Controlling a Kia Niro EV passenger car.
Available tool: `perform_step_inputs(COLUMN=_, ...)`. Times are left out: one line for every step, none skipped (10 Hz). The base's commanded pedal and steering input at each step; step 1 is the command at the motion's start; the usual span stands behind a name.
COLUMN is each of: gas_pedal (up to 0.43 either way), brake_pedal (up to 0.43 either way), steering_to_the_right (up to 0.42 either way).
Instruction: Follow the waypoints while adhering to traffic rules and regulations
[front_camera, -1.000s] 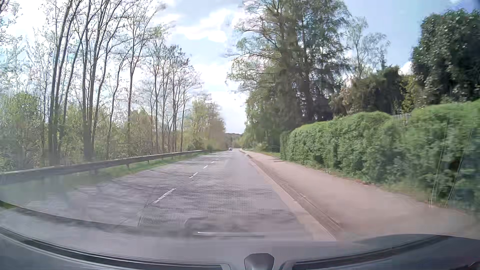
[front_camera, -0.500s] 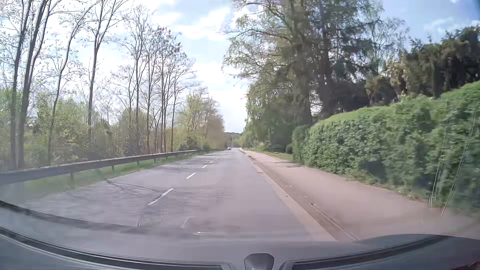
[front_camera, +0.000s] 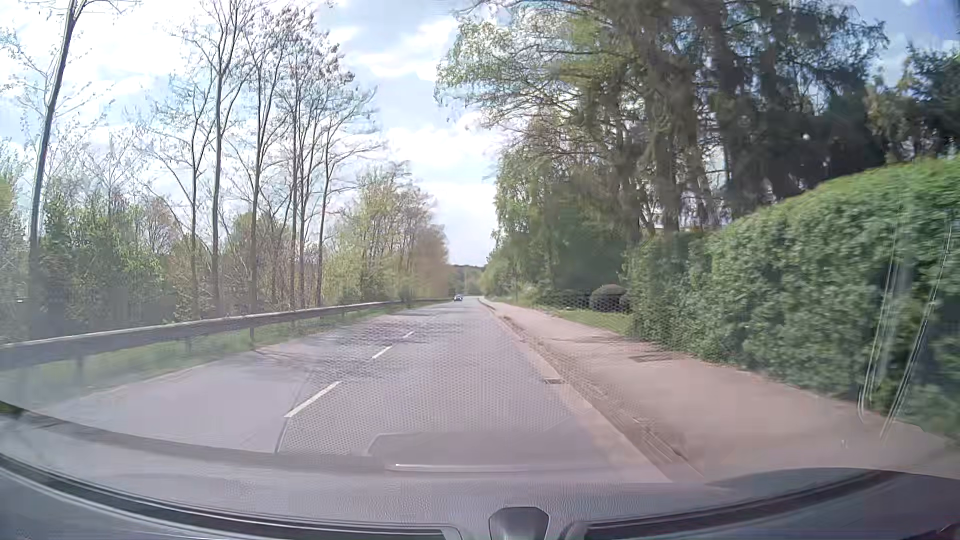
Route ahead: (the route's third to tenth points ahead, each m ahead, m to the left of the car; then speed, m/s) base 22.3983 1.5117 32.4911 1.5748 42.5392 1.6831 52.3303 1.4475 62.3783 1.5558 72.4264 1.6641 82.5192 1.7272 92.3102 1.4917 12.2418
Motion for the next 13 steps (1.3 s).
perform_step_inputs(gas_pedal=0.047, brake_pedal=0.0, steering_to_the_right=-0.004)
perform_step_inputs(gas_pedal=0.047, brake_pedal=0.0, steering_to_the_right=-0.004)
perform_step_inputs(gas_pedal=0.047, brake_pedal=0.0, steering_to_the_right=-0.004)
perform_step_inputs(gas_pedal=0.047, brake_pedal=0.0, steering_to_the_right=-0.004)
perform_step_inputs(gas_pedal=0.047, brake_pedal=0.0, steering_to_the_right=-0.004)
perform_step_inputs(gas_pedal=0.047, brake_pedal=0.0, steering_to_the_right=-0.004)
perform_step_inputs(gas_pedal=0.047, brake_pedal=0.0, steering_to_the_right=-0.004)
perform_step_inputs(gas_pedal=0.047, brake_pedal=0.0, steering_to_the_right=-0.004)
perform_step_inputs(gas_pedal=0.047, brake_pedal=0.0, steering_to_the_right=-0.004)
perform_step_inputs(gas_pedal=0.047, brake_pedal=0.0, steering_to_the_right=-0.004)
perform_step_inputs(gas_pedal=0.047, brake_pedal=0.0, steering_to_the_right=-0.004)
perform_step_inputs(gas_pedal=0.047, brake_pedal=0.0, steering_to_the_right=-0.004)
perform_step_inputs(gas_pedal=0.047, brake_pedal=0.0, steering_to_the_right=-0.004)
